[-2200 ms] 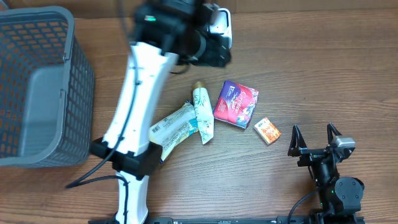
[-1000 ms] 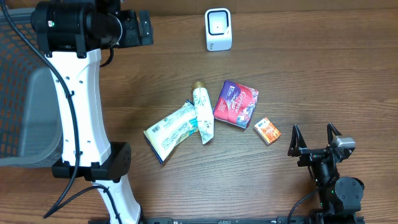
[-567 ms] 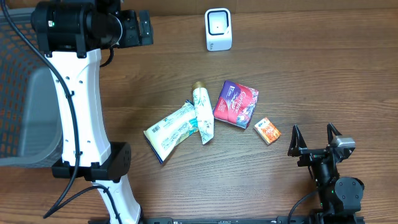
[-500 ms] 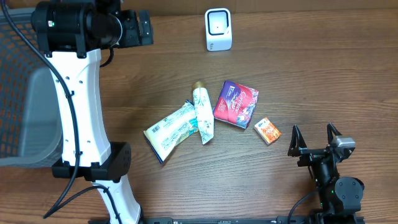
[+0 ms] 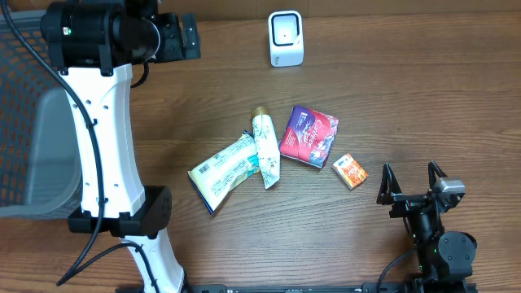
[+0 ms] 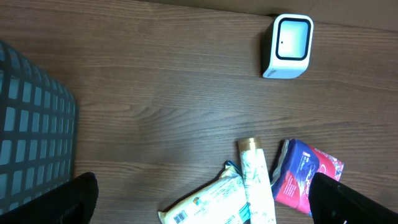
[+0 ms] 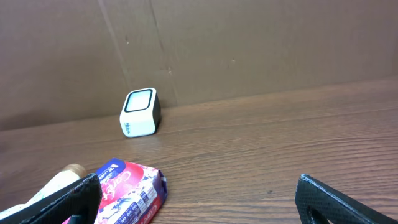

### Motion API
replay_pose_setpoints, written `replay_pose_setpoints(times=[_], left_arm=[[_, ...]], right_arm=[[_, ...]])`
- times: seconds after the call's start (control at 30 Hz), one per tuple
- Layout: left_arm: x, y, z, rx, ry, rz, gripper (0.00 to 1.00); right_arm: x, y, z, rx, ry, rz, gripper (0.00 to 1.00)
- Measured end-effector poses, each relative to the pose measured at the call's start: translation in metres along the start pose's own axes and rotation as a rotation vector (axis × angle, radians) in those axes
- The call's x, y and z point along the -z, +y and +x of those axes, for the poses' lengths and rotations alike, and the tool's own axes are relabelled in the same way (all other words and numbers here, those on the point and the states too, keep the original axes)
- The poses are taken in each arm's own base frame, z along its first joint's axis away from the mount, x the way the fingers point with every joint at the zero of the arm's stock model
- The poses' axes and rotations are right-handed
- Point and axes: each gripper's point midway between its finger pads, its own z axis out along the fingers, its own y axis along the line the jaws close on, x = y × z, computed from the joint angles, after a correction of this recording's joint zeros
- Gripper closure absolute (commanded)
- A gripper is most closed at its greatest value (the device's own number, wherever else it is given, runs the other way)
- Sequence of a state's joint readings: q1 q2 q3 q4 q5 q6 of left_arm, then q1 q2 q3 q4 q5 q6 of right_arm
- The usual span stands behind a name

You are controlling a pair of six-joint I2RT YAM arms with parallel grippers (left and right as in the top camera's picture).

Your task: Scan the item barcode

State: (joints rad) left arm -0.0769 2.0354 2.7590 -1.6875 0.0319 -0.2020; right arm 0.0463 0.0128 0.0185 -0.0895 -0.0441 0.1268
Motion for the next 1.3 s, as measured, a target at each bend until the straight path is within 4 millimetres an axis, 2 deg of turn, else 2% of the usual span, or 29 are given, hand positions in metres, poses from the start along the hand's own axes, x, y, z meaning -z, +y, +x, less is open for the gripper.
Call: replay_pose_setpoints(times=[0.23,0.33,0.43,0.57,0.63,0.77,0.83,1.0,1.13,1.2,1.3], left_arm=[[0.0,0.0,0.0,0.0,0.0,0.0,0.0],[0.0,0.0,0.0,0.0,0.0,0.0,0.0],[0.0,0.0,0.0,0.0,0.0,0.0,0.0],[0.0,0.001,0.0,0.0,-0.001,-0.003,0.0],[0.0,0.001,0.0,0.0,-0.001,-0.003,0.0],[0.0,0.001,0.0,0.0,0.0,-0.004,0.0],[0.0,0.001,0.0,0.0,-0.001,-0.005,0.0],[0.0,0.001,0.0,0.0,-0.001,-0.007,0.0],[0.0,0.001,0.0,0.0,0.0,-0.008,0.0],[0.0,0.001,0.0,-0.003,-0.001,-0.008,0.0],[0.0,0.001,0.0,-0.003,0.0,-0.007,0.0]], right_arm=[[0.0,0.0,0.0,0.0,0.0,0.0,0.0],[0.0,0.003,-0.012,-0.001,-0.048,-0.014,0.0],[0.004,0.025,-0.036,-0.066,-0.134,-0.137,0.0],[0.014,0.063,-0.034,-0.203,-0.082,-0.37,0.0],[0.019,0.074,-0.04,-0.244,-0.083,-0.442,0.0],[0.044,0.097,-0.087,-0.228,-0.264,-0.594,0.0],[0.053,0.102,-0.102,-0.212,-0.323,-0.629,0.0],[0.047,0.101,-0.108,-0.196,-0.219,-0.566,0.0],[0.04,0.101,-0.125,-0.159,-0.07,-0.48,0.0],[0.035,0.103,-0.142,-0.143,0.01,-0.445,0.0],[0.02,0.102,-0.151,-0.142,0.181,-0.389,0.0]])
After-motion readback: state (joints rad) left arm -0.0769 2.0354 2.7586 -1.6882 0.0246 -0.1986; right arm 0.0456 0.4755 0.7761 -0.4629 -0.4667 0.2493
